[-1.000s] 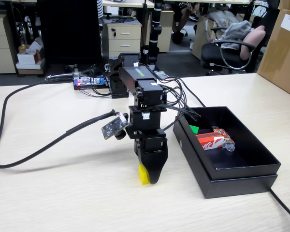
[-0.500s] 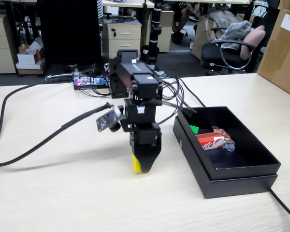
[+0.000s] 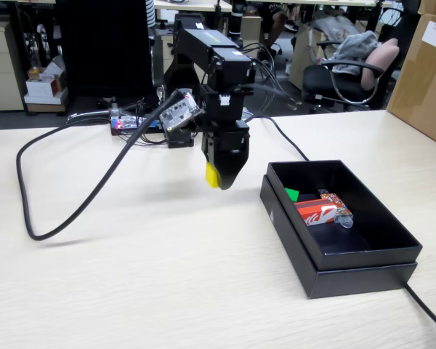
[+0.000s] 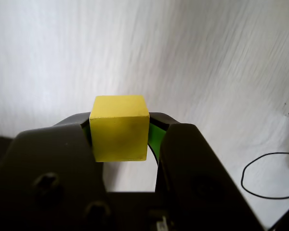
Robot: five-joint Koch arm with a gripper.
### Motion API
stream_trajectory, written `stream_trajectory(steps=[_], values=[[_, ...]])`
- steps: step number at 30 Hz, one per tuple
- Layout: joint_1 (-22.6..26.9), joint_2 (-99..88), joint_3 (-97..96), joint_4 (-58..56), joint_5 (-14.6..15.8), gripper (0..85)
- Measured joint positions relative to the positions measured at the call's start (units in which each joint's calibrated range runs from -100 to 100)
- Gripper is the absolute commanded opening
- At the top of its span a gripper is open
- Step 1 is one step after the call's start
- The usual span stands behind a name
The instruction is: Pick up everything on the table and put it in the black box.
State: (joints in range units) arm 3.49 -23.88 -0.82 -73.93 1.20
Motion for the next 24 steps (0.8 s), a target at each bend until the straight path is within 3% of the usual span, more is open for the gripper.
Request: stream_trajectory(steps=[6,10,17,24], values=[[3.7,-19.0,-15.4,10.0,0.1,10.9],[5.5,-23.6,-14.1,11.2,0.1,10.9],[7.5,-22.2,1.5,11.2,1.4,10.9],[9.4,-6.8,16.2,11.1,3.2,10.9]])
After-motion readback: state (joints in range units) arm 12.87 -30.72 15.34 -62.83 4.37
